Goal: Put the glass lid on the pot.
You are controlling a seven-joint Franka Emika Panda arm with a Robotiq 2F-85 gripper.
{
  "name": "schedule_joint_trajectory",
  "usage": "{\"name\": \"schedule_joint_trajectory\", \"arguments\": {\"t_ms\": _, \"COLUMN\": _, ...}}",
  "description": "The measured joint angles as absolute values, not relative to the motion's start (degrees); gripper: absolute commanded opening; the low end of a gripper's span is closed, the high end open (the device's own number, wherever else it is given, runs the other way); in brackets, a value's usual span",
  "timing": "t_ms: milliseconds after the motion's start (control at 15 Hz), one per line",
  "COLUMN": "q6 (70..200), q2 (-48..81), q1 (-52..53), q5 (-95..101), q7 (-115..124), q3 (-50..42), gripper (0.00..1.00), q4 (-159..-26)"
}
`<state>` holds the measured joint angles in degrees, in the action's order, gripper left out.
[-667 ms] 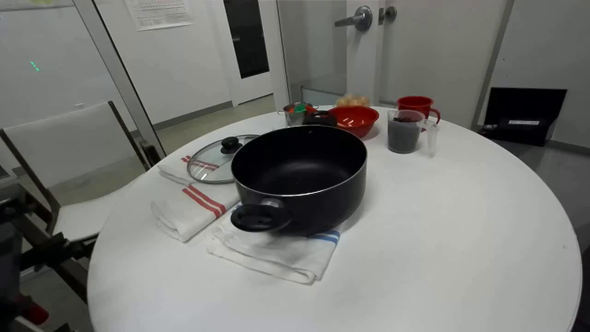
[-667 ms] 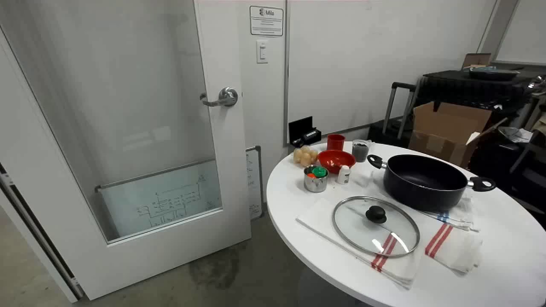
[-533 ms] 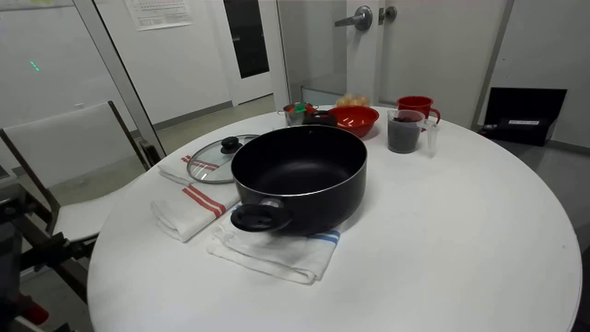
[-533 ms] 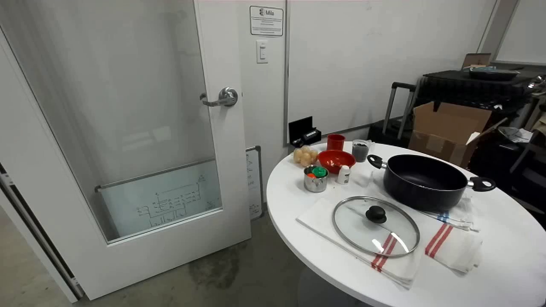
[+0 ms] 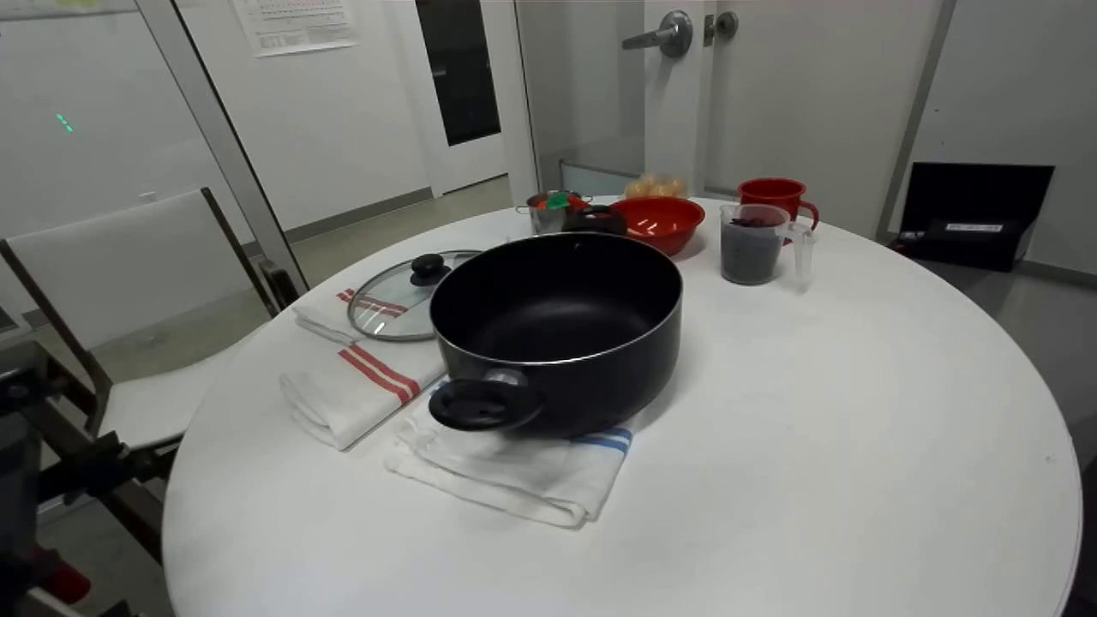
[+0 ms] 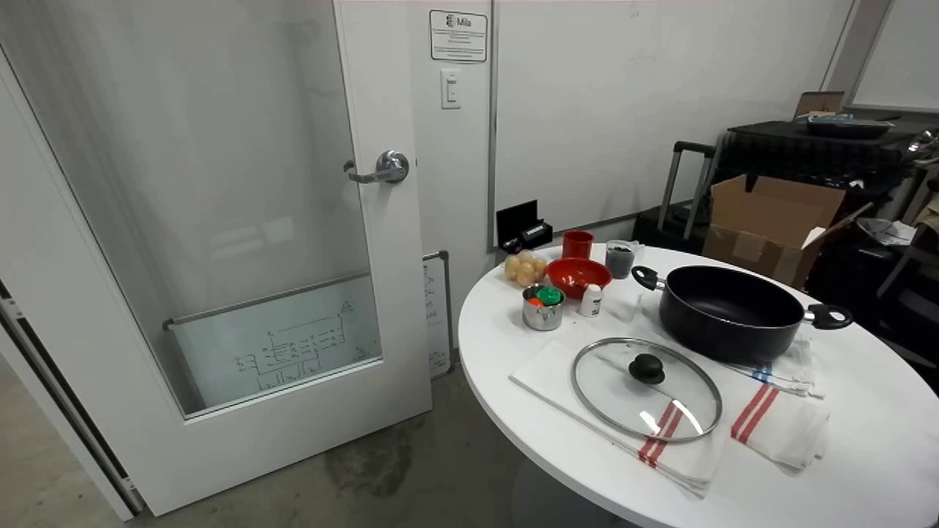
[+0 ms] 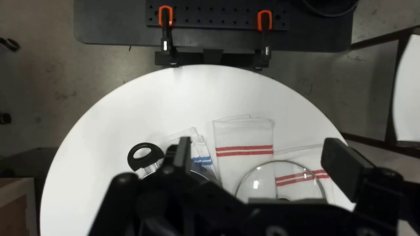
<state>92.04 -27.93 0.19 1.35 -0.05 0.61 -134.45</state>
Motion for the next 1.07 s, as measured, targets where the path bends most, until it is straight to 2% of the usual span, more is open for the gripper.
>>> {"name": "schedule_joint_trajectory", "arguments": {"t_ms": 400, "q6": 100.09, "q2": -23.01, "q1": 0.99, "q5": 1.70, "q7": -3.73, "q3": 0.62, "gripper": 1.00, "q4": -135.09}}
{"name": "schedule_joint_trajectory", "arguments": {"t_ms": 1067, "q6": 119.16, "q2": -1.36, "q1": 4.77, "q5": 4.87, "q7": -17.20, "q3": 3.18, "gripper": 1.00, "q4": -127.92}}
